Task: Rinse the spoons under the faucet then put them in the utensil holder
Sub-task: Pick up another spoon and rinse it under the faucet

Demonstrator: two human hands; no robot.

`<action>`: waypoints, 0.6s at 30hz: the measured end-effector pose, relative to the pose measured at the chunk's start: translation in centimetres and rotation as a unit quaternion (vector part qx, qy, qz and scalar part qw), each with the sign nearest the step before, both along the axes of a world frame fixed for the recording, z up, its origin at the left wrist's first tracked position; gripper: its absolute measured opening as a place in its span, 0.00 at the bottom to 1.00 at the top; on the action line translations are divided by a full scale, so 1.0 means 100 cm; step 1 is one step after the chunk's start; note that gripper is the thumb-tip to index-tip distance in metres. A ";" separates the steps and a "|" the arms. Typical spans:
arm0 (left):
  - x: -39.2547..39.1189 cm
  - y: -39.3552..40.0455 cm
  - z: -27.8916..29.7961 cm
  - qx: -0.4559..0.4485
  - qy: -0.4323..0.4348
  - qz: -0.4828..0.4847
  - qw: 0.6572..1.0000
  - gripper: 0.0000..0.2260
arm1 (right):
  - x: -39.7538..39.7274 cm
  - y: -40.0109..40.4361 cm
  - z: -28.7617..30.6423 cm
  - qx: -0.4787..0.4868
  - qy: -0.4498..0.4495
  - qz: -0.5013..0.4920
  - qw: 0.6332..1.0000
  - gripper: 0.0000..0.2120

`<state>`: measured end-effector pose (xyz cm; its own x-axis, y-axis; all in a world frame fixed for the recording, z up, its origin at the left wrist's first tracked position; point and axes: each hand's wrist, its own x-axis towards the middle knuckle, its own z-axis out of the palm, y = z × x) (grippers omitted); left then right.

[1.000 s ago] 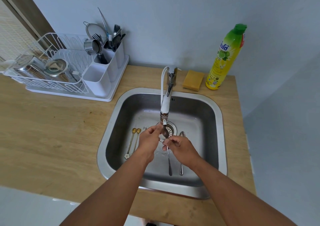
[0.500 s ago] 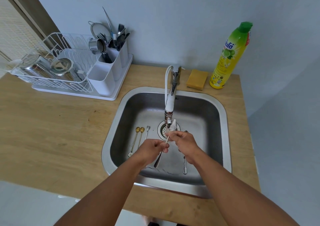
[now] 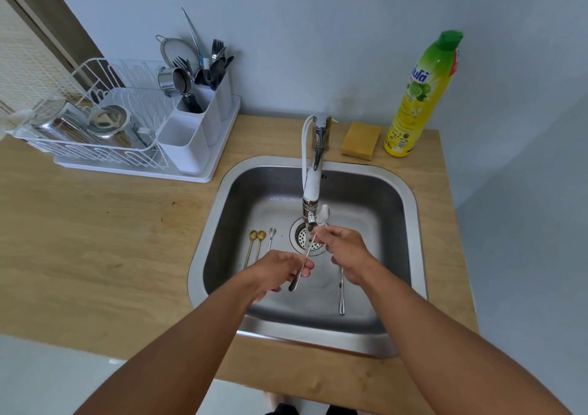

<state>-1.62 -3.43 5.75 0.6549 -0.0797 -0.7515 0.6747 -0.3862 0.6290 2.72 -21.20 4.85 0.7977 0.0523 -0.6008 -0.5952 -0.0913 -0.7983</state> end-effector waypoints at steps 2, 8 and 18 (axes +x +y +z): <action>0.001 0.007 0.001 0.007 0.009 -0.032 0.999 0.15 | 0.004 -0.002 0.000 0.000 -0.004 -0.014 1.000 0.08; 0.009 0.020 0.003 -0.082 0.093 0.070 0.990 0.17 | -0.007 0.008 -0.012 0.047 0.032 -0.025 0.998 0.09; 0.020 -0.005 -0.003 -0.065 0.131 0.154 0.977 0.15 | -0.010 0.009 -0.013 0.025 -0.015 -0.001 1.000 0.10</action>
<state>0.35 -3.94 5.42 0.4491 -0.0162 -0.8934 0.8909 -0.0681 0.4491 1.68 -20.25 3.53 0.8151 0.0806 -0.5737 -0.5716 -0.0500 -0.8190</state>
